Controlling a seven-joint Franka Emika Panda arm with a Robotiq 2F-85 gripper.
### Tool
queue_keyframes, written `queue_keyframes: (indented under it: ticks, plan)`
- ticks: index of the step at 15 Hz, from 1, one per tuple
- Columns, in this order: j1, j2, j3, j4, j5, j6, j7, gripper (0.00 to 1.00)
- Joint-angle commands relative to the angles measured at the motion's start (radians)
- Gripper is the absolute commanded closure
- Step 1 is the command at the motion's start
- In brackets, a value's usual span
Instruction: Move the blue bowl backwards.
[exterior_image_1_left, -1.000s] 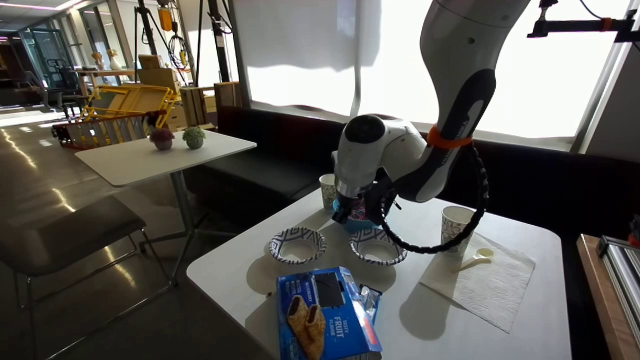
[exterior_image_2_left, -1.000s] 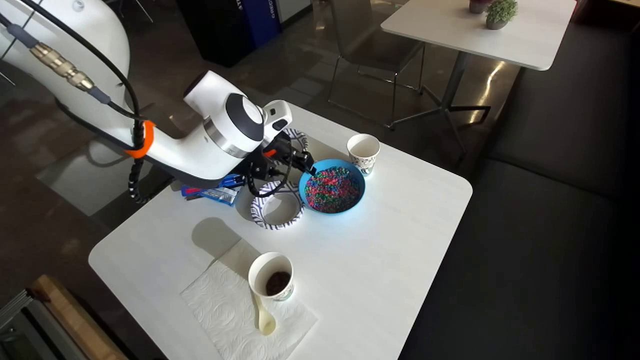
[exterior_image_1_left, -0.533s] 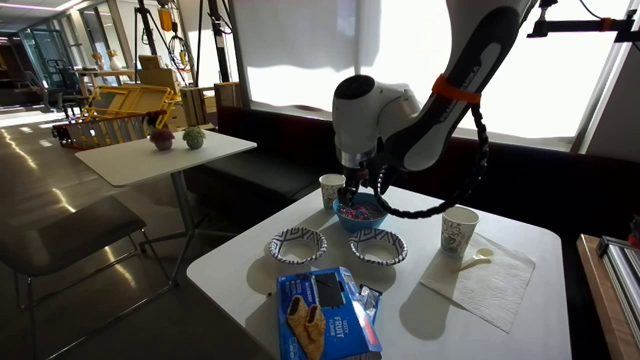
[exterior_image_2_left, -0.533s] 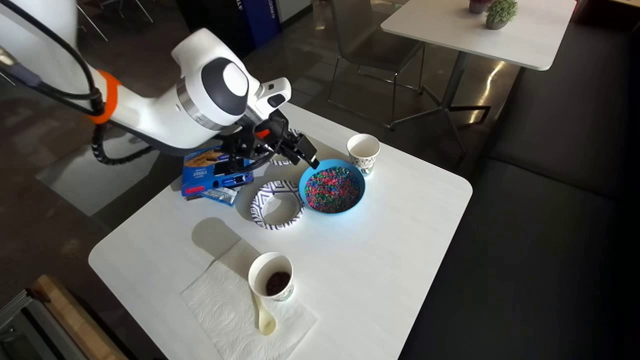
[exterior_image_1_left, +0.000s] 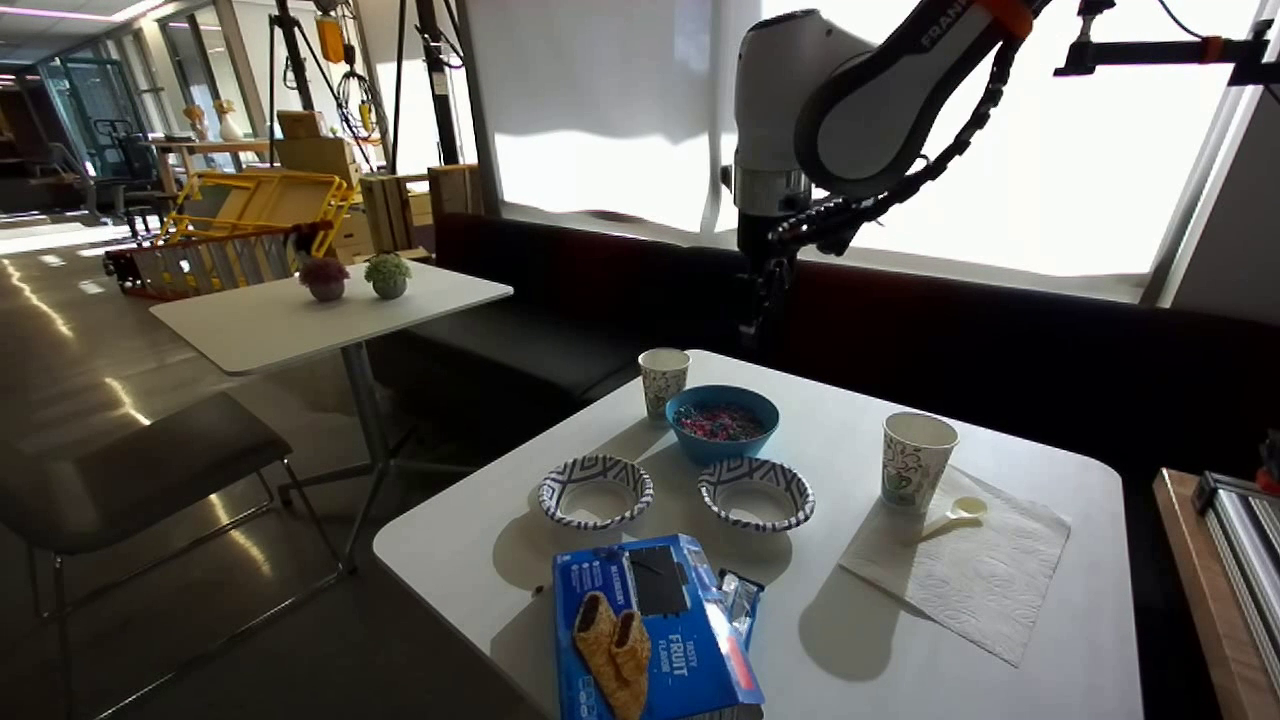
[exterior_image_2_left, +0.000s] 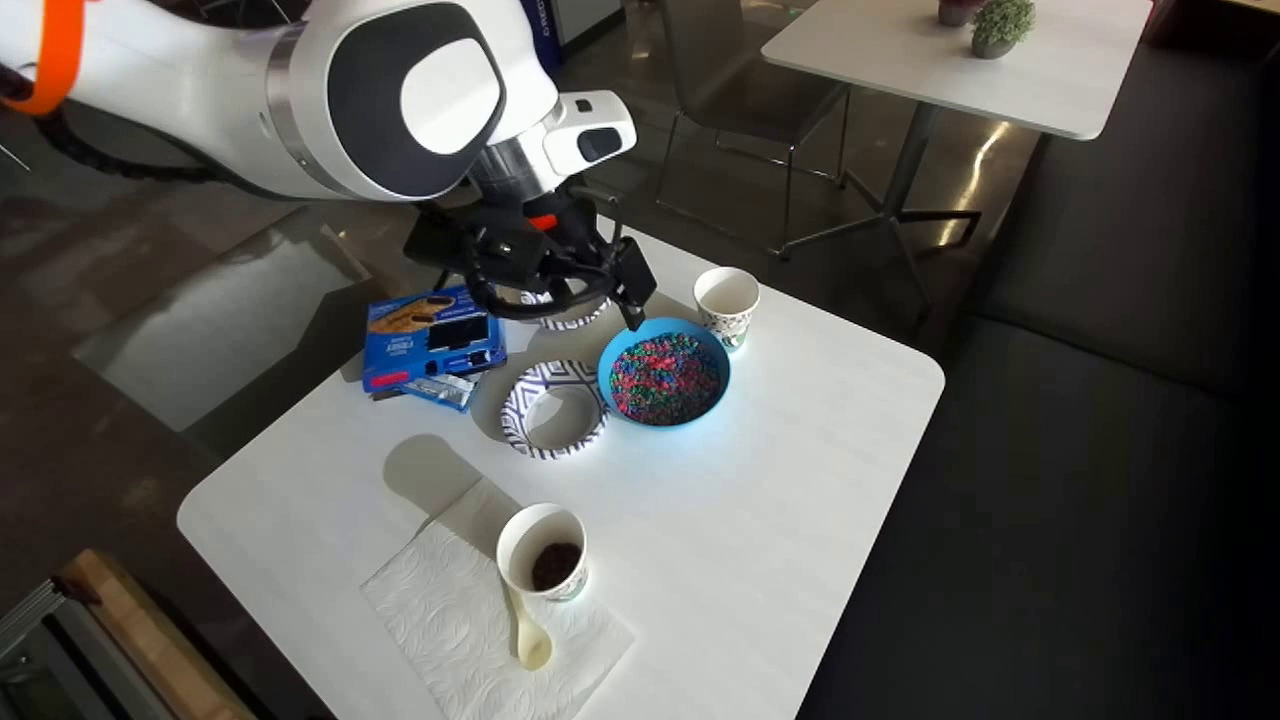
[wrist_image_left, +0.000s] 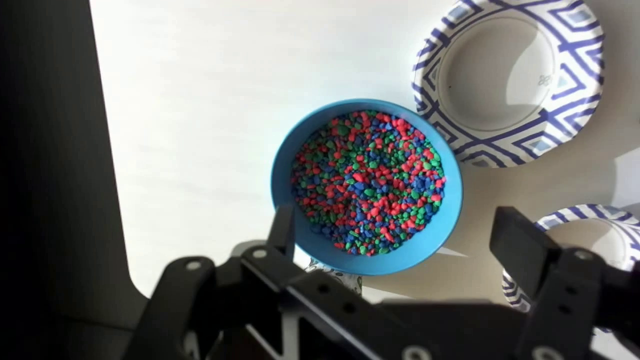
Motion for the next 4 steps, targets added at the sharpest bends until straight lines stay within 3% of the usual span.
queue_keyframes:
  ticks: [1, 4]
  plan:
    - [0.022, -0.008, -0.04, -0.003, 0.065, 0.003, -0.077, 0.0]
    - [-0.017, -0.007, -0.016, -0.004, 0.093, 0.004, -0.123, 0.0]
